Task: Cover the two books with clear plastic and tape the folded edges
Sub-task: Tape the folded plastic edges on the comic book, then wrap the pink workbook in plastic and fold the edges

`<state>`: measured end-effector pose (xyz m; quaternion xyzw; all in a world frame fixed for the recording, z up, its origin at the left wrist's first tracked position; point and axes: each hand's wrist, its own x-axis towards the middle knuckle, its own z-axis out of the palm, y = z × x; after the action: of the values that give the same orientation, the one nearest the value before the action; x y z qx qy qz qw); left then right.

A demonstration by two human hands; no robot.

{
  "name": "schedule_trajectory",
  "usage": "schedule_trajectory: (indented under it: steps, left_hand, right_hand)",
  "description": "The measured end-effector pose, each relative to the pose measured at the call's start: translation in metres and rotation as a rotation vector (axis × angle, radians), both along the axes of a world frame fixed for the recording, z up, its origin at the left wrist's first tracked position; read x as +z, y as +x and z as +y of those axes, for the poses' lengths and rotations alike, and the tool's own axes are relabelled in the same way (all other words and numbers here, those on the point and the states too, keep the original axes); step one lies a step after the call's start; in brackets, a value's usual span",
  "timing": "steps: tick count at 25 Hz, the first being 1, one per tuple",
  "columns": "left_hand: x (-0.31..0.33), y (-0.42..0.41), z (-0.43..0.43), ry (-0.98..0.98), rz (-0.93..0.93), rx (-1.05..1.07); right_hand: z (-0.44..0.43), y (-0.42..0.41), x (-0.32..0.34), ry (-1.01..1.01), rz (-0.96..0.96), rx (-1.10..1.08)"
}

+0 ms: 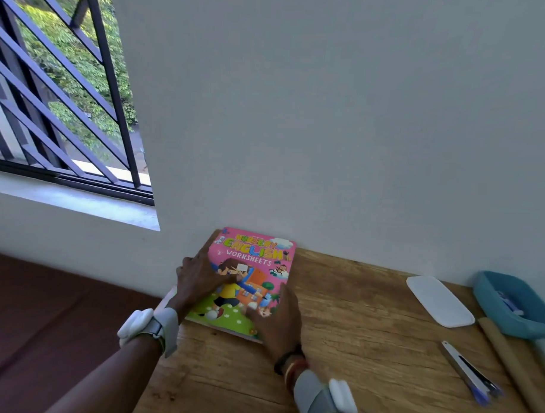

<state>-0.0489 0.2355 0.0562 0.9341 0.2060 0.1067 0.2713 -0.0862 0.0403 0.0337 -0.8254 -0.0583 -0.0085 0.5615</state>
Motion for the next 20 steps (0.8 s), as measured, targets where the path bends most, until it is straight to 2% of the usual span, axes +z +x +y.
schedule_trajectory:
  steps: [2,4,6,8,10,13,15,17,18,20]
  left_hand:
    - [0.004,0.004,-0.001,-0.021,-0.005,-0.035]
    - [0.007,0.009,0.005,-0.073,0.049,0.004]
    - [0.008,0.015,0.009,-0.105,0.116,0.076]
    - [0.007,0.018,0.001,-0.036,0.158,0.094]
    - [0.008,0.018,-0.023,0.059,0.068,0.101]
    - [0.012,0.017,-0.081,0.109,-0.318,0.047]
    - [0.015,0.017,-0.131,0.051,-0.495,-0.109]
    - [0.018,0.015,-0.192,-0.05,-0.524,-0.351]
    - [0.018,0.009,-0.223,-0.062,-0.507,-0.484]
    - [0.016,-0.002,-0.283,-0.022,-0.456,-0.732]
  right_hand:
    - [0.003,-0.006,-0.004,-0.056,-0.003,-0.058]
    - [-0.003,0.0,0.001,0.055,0.035,-0.08]
    - [-0.015,0.006,0.011,0.181,0.113,-0.007]
    - [-0.028,0.006,0.025,0.226,0.162,0.065]
    - [-0.046,0.005,0.03,0.084,0.153,-0.011]
    - [-0.102,-0.002,0.026,-0.18,-0.075,-0.297]
    - [-0.16,-0.003,0.021,-0.462,-0.294,-0.483]
    - [-0.218,-0.007,0.019,-0.74,-0.391,-0.661]
    - [-0.242,-0.012,0.019,-0.821,-0.376,-0.717]
    - [-0.275,-0.026,0.02,-0.908,-0.169,-0.749]
